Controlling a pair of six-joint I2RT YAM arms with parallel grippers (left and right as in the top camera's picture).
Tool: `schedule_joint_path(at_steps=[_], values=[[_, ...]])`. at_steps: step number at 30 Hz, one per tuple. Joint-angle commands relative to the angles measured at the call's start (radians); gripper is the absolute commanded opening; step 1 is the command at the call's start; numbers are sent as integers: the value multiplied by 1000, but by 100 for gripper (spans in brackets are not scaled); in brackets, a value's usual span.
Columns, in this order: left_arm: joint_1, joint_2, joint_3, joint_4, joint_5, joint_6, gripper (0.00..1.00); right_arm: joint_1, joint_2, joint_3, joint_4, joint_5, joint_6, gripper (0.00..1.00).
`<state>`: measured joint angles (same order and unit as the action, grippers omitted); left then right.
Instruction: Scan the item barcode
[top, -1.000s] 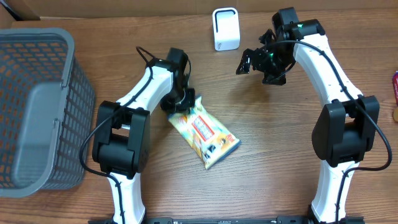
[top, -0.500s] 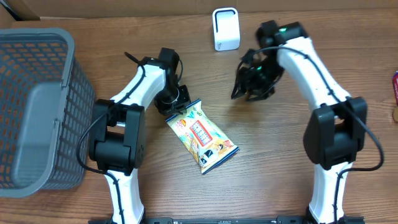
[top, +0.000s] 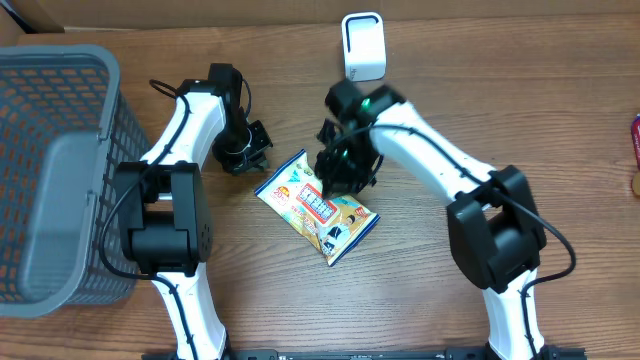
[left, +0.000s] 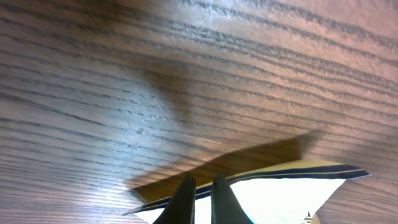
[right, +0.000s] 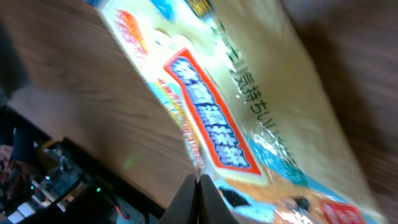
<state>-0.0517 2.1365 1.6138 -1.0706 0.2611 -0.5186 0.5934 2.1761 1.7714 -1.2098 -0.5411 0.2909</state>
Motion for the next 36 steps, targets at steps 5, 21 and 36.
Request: schedule_joint_path(at_steps=[5, 21, 36], values=[[-6, 14, 21, -3, -2, 0, 4, 11, -5, -190, 176, 80, 261, 4], [-23, 15, 21, -63, 267, 220, 31, -217, -5, -223, 331, 234, 304, 4], [-237, 16, 19, 21, 290, 71, 56, -367, -5, -213, 355, 150, 304, 4]])
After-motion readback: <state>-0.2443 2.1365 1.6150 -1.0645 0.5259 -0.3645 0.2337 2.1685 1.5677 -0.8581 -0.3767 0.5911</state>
